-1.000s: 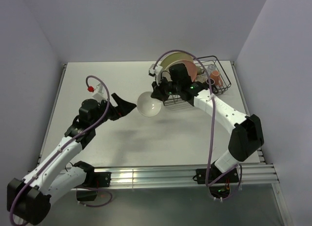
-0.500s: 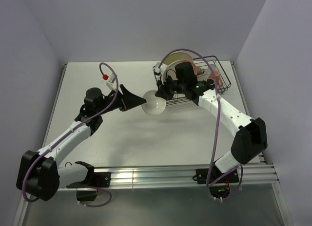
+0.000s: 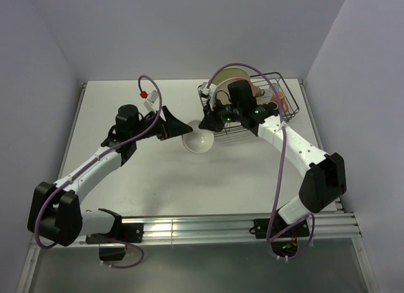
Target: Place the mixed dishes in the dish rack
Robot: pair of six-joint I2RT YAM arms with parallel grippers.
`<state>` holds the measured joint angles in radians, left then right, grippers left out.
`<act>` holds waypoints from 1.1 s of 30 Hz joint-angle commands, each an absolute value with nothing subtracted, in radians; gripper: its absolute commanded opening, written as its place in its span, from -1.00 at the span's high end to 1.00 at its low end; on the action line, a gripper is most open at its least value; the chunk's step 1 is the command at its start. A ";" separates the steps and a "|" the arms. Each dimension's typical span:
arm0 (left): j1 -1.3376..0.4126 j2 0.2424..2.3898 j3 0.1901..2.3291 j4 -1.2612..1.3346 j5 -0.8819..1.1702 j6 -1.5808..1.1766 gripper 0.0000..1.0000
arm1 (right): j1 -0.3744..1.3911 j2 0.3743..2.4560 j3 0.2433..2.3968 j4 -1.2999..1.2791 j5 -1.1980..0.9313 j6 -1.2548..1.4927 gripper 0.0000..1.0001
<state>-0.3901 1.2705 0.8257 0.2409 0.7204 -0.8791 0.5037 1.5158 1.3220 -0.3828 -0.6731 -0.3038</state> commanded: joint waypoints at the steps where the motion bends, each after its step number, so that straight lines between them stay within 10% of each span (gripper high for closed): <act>1: -0.397 1.301 0.876 0.245 0.759 -0.845 -0.88 | 0.491 1.486 1.370 -0.350 -0.716 -0.278 1.00; 33: -0.437 1.405 1.012 0.110 0.669 -1.085 -0.82 | 0.443 1.569 1.364 -0.190 -0.650 -0.038 1.00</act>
<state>-0.4328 1.4158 0.9787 0.0841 0.6815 -1.0634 0.4461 1.5627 1.3243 -0.2588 -0.6220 -0.0689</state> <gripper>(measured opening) 0.913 0.140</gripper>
